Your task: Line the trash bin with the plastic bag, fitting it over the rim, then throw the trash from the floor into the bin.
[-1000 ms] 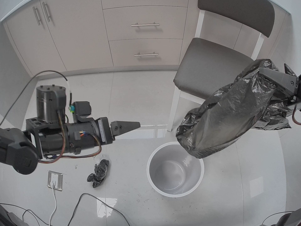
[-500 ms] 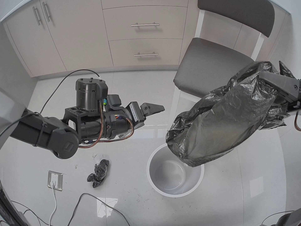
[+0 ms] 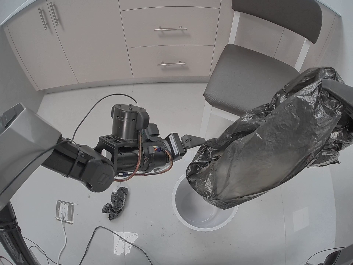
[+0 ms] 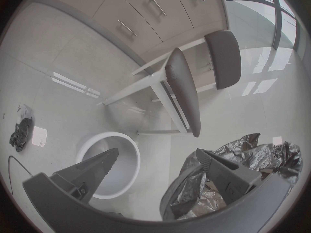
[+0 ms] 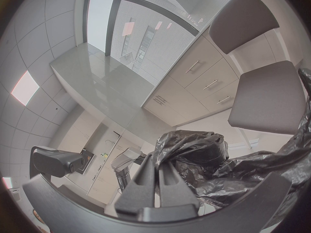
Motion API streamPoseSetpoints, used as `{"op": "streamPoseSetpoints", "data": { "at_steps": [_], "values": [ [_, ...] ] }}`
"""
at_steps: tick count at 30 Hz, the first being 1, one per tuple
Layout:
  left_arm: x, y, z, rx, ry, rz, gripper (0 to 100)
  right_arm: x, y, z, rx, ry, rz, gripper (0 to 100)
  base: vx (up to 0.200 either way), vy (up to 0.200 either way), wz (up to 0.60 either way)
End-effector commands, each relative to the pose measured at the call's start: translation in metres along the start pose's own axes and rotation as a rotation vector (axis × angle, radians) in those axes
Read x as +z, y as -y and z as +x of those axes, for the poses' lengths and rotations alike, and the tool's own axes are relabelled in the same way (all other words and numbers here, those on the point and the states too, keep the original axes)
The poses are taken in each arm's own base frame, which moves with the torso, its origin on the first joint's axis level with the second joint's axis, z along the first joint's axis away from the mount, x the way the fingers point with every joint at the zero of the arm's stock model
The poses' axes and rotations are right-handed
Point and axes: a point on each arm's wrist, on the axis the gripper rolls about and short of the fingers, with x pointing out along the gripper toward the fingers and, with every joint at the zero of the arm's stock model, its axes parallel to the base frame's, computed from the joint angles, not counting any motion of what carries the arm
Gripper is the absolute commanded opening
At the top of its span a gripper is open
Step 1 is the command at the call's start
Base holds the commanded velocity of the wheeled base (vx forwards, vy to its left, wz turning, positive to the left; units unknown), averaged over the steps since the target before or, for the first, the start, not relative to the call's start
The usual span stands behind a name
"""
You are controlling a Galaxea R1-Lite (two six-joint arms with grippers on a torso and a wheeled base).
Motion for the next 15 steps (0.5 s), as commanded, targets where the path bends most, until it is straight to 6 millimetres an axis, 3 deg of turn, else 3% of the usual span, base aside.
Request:
{"op": "streamPoseSetpoints", "data": {
  "at_steps": [1,15],
  "values": [
    [-0.009,0.009,0.003,-0.019,-0.024,0.011,100,-0.002,-0.002,0.002,0.020,-0.013,0.001,0,0.000,0.000,0.00],
    [-0.028,0.044,-0.003,-0.095,-0.063,0.020,100,-0.002,0.001,0.015,0.019,-0.023,0.003,0,0.000,0.000,0.00]
  ]
}}
